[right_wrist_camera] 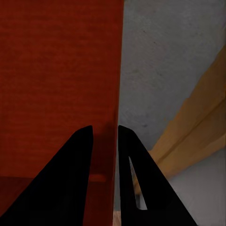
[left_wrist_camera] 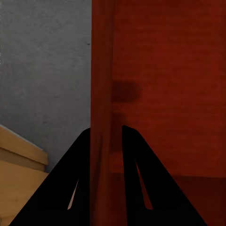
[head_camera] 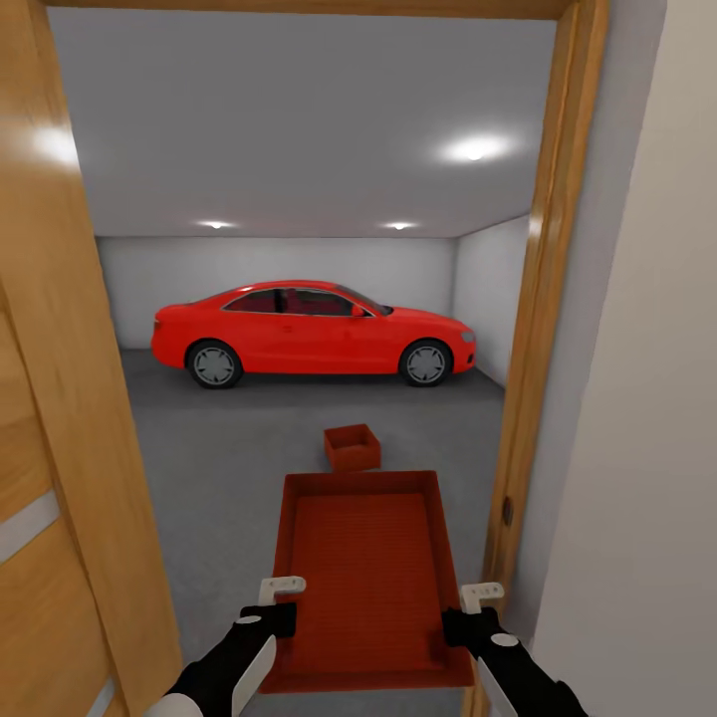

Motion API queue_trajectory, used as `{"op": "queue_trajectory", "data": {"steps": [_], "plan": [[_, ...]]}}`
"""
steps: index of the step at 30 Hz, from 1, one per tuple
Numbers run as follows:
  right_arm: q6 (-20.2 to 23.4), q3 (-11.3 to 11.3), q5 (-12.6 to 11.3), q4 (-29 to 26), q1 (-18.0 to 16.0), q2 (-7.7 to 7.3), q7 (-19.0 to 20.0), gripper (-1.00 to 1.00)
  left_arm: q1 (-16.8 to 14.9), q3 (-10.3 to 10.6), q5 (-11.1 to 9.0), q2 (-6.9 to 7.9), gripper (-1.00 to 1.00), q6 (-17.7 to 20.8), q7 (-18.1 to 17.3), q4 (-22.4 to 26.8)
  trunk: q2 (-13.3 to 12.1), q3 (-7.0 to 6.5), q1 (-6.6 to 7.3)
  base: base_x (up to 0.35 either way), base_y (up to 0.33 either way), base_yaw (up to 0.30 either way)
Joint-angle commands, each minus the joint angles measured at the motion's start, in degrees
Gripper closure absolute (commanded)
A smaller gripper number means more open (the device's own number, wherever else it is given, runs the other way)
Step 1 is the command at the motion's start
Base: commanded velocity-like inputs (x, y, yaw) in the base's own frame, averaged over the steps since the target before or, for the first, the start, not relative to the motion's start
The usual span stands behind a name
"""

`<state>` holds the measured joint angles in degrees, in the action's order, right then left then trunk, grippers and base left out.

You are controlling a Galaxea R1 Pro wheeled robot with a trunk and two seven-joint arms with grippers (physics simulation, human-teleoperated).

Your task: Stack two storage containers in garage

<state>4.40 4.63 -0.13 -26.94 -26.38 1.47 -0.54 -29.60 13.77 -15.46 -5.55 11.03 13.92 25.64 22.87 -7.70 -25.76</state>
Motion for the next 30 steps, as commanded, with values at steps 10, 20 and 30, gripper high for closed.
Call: {"op": "queue_trajectory", "data": {"steps": [10, 20, 30], "plan": [[0.3, 0.1, -0.2, 0.0, 0.0, 3.77, -0.1, 1.00, 0.0, 0.5, -0.3, -4.45, 1.00, 0.2, 0.7, 0.2, 0.1, 0.03, -0.02, 0.000, 0.016, 0.000], [0.3, 0.1, -0.2, 0.1, 0.0, 3.77, -0.1, 1.00, 0.0, 0.5, -0.3, -4.45, 1.00, 0.2, 0.8, 0.2, 0.1, 0.03, -0.02, 0.171, 0.000, 0.000], [0.3, 0.1, -0.2, 0.2, 0.0, 3.79, -0.1, 1.00, 0.0, 0.5, -0.3, -4.45, 1.00, 0.2, 0.8, 0.2, 0.1, 0.03, -0.02, 0.316, 0.000, 0.000]]}}
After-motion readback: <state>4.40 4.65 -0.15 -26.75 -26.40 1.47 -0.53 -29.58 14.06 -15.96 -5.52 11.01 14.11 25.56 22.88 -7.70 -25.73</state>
